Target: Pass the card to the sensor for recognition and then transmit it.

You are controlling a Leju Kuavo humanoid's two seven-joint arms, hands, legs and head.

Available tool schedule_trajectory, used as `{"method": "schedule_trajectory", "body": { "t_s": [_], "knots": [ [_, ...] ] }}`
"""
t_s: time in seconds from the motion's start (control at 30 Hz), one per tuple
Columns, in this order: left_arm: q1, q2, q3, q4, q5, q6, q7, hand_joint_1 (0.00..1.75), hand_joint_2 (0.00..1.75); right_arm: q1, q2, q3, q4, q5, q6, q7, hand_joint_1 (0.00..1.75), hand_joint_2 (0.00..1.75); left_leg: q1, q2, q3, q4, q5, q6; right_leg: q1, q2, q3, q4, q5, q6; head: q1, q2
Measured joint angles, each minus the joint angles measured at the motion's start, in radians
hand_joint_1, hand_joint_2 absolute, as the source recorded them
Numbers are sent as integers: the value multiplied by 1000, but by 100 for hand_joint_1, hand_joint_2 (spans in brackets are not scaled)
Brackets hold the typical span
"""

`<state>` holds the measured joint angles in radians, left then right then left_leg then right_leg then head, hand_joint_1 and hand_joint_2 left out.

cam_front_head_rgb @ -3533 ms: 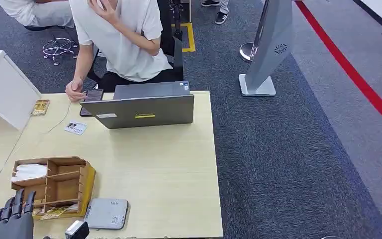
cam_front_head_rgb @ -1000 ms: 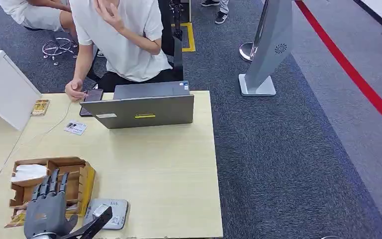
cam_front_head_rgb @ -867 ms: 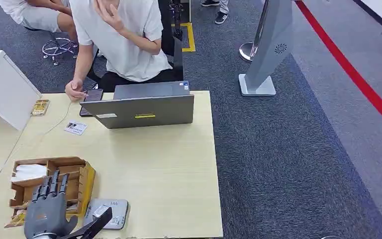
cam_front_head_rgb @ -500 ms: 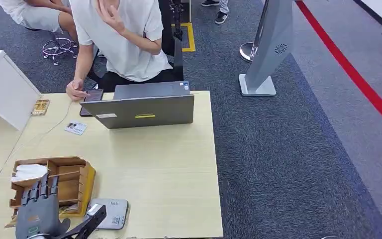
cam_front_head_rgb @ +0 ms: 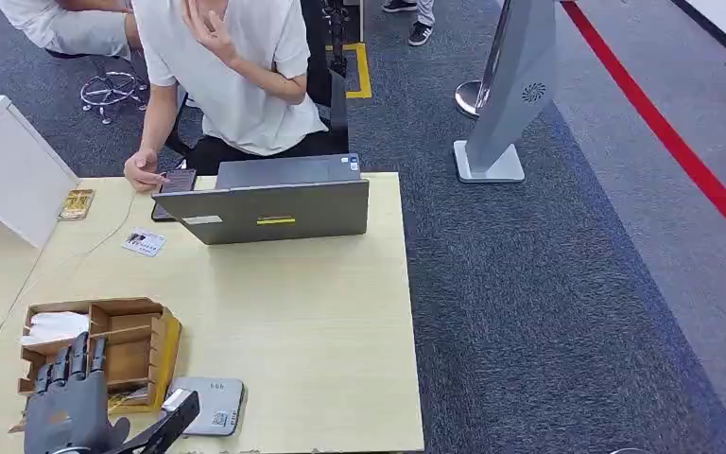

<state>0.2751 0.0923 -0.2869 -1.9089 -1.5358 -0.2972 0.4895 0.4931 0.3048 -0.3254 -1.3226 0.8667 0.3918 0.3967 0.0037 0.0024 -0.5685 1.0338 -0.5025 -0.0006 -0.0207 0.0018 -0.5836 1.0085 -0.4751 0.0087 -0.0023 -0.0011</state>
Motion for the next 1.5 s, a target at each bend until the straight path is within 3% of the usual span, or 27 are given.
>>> {"method": "schedule_trajectory", "body": {
  "t_s": [0.17,0.6,1.5],
  "knots": [
    [0,0,9,-8,0,-25,29,0,175,-3,0,0,1,0,0,3,0,0,0,0,0,0,0,0,0,0,0,0,0,0,0,0],
    [2,-3,106,-8,0,-26,19,0,175,-11,0,-7,11,2,2,0,0,0,0,0,0,0,0,0,0,0,0,0,0,0,0,0],
    [0,-27,113,15,0,-8,-25,0,175,-17,0,-13,20,20,4,-13,0,0,0,0,0,0,0,0,0,0,0,0,0,0,0,0]
  ]
}}
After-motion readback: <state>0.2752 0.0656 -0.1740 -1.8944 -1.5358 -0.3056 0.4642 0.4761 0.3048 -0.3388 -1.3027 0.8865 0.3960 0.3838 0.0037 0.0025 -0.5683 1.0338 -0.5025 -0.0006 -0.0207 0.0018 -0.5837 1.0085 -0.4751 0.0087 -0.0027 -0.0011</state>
